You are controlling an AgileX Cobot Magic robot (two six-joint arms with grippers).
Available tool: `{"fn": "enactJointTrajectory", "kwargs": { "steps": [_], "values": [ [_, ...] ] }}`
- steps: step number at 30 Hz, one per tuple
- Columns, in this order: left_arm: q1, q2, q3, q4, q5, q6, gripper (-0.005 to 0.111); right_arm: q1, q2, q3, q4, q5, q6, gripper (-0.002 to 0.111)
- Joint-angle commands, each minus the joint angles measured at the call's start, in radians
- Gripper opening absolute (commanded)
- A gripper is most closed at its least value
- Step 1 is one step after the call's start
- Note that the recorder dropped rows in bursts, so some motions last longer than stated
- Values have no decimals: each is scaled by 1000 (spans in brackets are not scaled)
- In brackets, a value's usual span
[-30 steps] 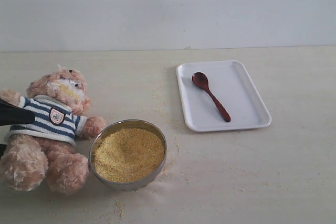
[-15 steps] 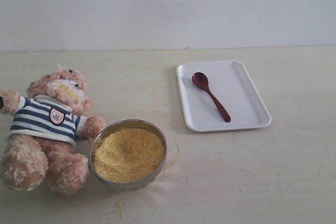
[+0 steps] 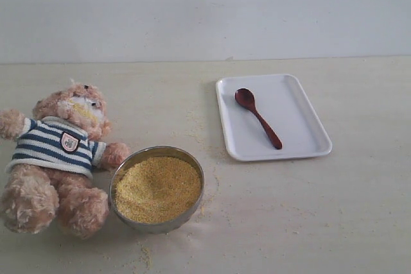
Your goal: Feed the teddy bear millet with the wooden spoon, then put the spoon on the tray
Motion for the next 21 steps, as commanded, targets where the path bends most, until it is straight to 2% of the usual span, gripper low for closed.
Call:
{"fn": "enactJointTrajectory", "kwargs": {
  "steps": [1,9,18,21],
  "values": [
    [2,-169,6,-37,19,2,5,-5,-6,4,-10,-6,0,0],
    [2,-388,6,-39,19,4,5,-5,-6,4,-10,-6,0,0],
    [-1,-459,6,-39,19,4,5,-5,-6,4,-10,-6,0,0],
    [-49,-505,6,-36,8,7,5,-5,-6,4,-10,-6,0,0]
  ]
}}
